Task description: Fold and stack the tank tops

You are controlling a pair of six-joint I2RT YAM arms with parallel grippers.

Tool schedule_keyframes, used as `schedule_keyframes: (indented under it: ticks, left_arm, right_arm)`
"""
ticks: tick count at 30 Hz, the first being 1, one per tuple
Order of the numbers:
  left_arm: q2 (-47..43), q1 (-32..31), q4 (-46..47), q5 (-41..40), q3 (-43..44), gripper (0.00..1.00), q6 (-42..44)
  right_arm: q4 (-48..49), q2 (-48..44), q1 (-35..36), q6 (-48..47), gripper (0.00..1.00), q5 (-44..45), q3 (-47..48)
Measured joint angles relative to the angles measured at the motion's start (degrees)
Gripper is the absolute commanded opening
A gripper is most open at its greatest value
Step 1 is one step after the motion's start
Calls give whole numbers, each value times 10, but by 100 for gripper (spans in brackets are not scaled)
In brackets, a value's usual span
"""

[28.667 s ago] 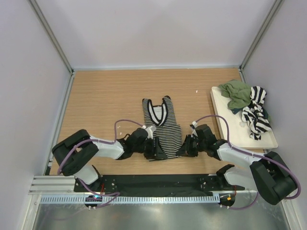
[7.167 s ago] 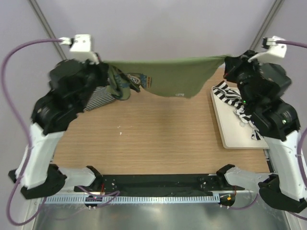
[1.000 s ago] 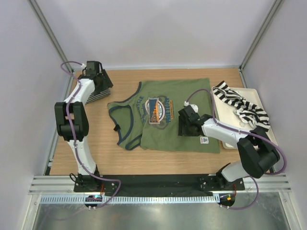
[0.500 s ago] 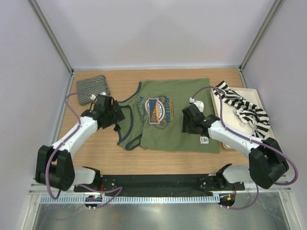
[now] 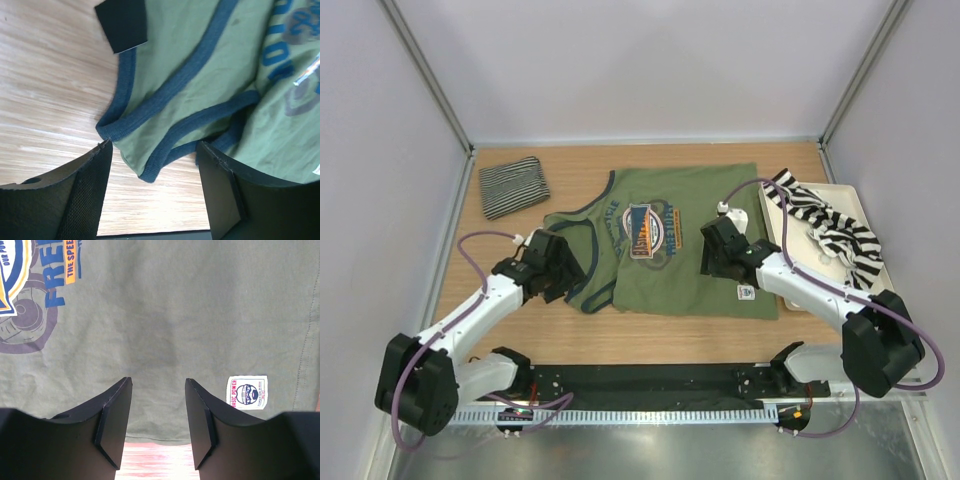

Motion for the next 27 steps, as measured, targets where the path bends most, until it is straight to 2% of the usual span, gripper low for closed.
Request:
schedule_keyframes:
  ticks: [8, 10, 11, 12, 14, 15, 20, 27]
  left_arm:
    - [57, -44, 2, -4, -15, 69, -55]
    - [67, -64, 3, -7, -17, 64, -70]
    - [75, -71, 5, -8, -17, 58, -74]
    - [86, -79, 7, -9, -17, 37, -82]
    - [108, -87, 11, -16, -18, 3, -95]
    - [116, -88, 14, -23, -20, 0, -100]
    - [102, -76, 5, -69, -26, 0, -110]
    - [-44, 56, -26, -107, -67, 1, -106]
  right_arm:
    - [-10, -12, 0, 14, 56, 34, 0]
    - [-14, -23, 0, 20, 56, 44, -2]
    - [-16, -28, 0, 22, 56, 47, -2]
    - [-17, -34, 0, 24, 56, 50, -3]
    - [-19, -46, 0, 28, 56, 56, -6]
    - [-20, -51, 0, 30, 54, 59, -9]
    - [-34, -64, -5, 56, 46, 87, -28]
    - [-63, -83, -44, 105, 47, 97, -66]
